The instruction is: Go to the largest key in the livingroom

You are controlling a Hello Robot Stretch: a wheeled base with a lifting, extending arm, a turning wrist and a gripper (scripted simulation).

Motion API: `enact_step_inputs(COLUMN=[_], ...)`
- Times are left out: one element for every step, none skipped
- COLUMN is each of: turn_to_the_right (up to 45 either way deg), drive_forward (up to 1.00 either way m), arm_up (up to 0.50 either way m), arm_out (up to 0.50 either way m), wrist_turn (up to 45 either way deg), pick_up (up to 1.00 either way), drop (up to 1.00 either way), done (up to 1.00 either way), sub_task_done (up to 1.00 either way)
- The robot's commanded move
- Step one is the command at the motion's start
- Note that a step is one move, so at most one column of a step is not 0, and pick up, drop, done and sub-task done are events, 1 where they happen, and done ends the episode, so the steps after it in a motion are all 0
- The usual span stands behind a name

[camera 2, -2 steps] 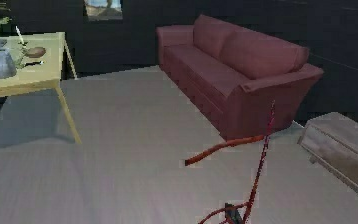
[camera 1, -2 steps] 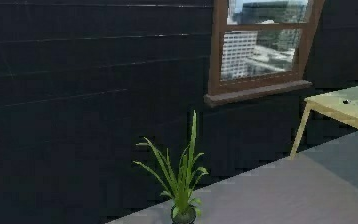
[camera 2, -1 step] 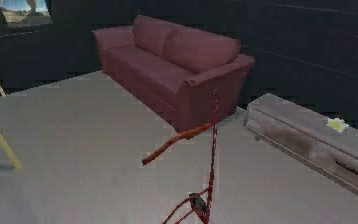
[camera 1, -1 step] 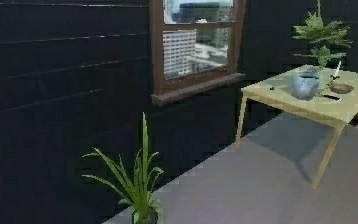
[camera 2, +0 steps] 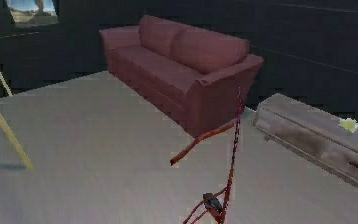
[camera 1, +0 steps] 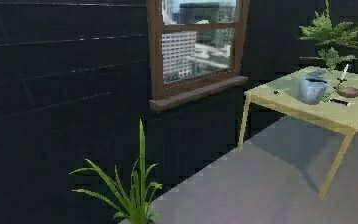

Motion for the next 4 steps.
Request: enact_step_inputs(turn_to_the_right=[45.0, 3.0, 0.0, 21.0], drive_forward=[0.00, 0.00, 0.70, 0.00], arm_up=[0.00, 0.00, 0.00, 0.00], arm_out=[0.00, 0.00, 0.00, 0.00], wrist_turn=[0.0, 0.0, 0.0, 0.0], pick_up=[0.00, 0.00, 0.00, 0.00], drop=[0.00, 0.00, 0.00, 0.00], done=[0.00, 0.00, 0.00, 0.00], sub_task_done=[0.00, 0.00, 0.00, 0.00])
